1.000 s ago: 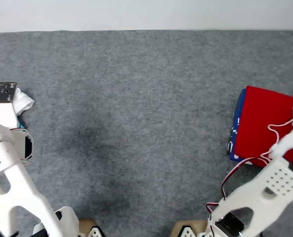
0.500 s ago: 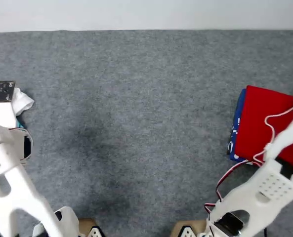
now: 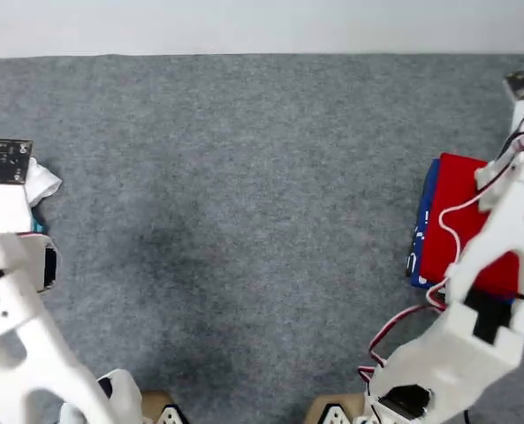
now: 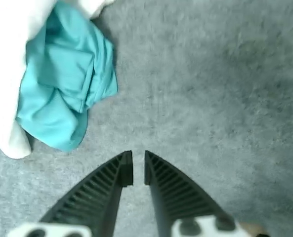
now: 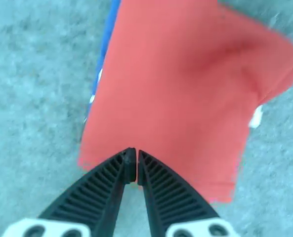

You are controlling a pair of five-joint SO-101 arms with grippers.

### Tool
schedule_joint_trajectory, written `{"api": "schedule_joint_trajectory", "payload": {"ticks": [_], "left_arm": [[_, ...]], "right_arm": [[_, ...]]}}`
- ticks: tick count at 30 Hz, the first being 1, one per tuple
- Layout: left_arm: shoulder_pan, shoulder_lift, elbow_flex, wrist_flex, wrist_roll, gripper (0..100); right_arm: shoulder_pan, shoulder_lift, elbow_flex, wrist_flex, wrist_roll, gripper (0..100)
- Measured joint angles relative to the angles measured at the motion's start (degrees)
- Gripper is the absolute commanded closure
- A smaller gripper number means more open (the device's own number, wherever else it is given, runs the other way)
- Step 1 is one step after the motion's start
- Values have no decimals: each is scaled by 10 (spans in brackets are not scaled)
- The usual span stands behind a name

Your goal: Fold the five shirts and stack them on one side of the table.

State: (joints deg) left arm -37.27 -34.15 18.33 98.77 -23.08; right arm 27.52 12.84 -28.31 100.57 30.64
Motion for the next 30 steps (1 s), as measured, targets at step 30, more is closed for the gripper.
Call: {"api": "schedule_joint_trajectory", "payload": {"ticks": [30], "left_arm": [[-113, 698, -509, -6, -133, 764]], "right_arm": [[0, -218, 339, 0, -2, 980]]}}
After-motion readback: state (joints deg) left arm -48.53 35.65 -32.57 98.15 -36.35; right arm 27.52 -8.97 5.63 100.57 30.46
